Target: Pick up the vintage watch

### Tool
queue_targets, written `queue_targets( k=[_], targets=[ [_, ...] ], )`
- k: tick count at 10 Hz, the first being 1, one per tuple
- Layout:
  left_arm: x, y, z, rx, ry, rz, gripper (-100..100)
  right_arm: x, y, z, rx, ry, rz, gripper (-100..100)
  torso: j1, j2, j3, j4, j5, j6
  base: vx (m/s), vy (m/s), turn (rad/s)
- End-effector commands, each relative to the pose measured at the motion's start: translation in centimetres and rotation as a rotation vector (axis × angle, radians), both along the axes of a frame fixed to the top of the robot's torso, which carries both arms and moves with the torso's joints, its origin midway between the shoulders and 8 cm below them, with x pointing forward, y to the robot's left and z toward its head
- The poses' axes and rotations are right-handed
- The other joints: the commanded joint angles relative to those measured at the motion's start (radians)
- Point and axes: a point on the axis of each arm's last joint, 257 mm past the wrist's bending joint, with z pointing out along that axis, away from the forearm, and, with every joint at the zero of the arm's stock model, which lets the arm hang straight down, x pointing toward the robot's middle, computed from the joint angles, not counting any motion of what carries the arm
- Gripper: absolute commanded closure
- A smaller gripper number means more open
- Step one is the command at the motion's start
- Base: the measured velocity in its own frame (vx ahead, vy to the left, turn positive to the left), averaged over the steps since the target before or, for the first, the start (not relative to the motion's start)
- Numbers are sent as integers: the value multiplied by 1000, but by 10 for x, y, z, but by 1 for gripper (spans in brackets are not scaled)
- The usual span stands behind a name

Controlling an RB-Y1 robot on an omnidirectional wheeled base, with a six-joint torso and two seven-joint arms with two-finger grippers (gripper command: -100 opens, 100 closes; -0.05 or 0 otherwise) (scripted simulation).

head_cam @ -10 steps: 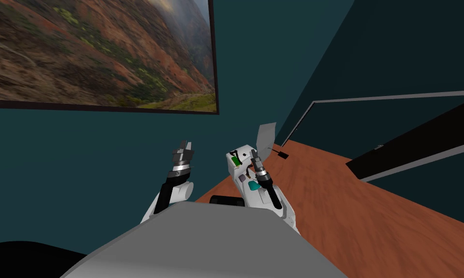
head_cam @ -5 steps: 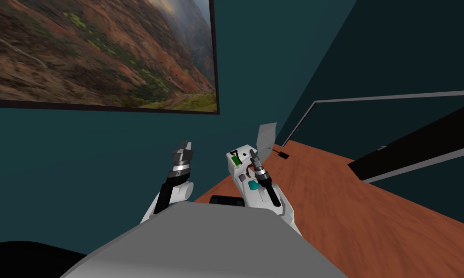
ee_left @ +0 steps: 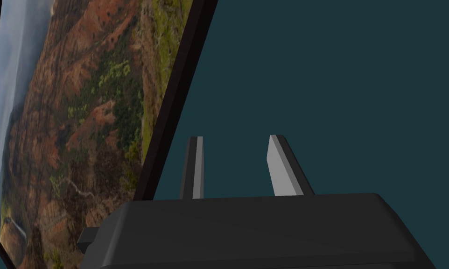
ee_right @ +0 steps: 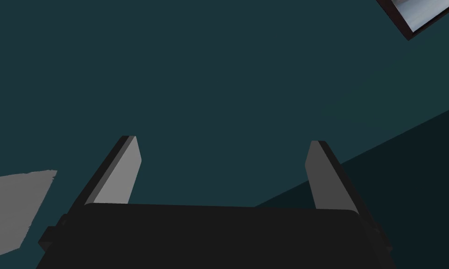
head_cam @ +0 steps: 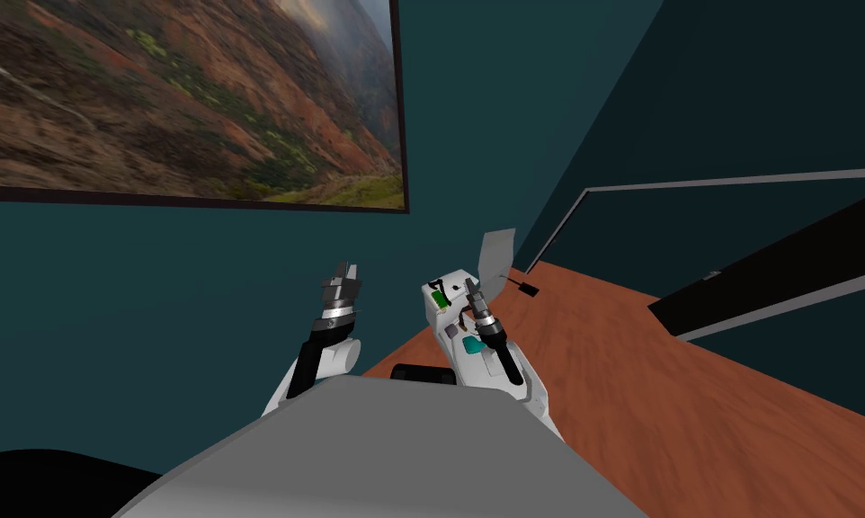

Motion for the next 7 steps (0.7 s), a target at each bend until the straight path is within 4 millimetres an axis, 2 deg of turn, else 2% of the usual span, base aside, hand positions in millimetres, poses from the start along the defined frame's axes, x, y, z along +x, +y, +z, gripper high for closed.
queue_targets(
  k=[1, 4, 7],
  targets=[
    [0, 0, 0, 0, 0, 0, 0, 0, 0, 0, 0, 0, 0, -100, 0, 0, 0, 0, 0, 0, 9, 10, -31],
    [0, 0, 0, 0, 0, 0, 0, -2, -8, -37, -110, 61, -4, -100, 0, 2, 1, 0, 0, 0, -28, 10, 82],
    [0, 0, 0, 0, 0, 0, 0, -9, -24, -85, -244, 141, -11, -100, 0, 3, 2, 1, 0, 0, -46, 13, 118]
  ],
)
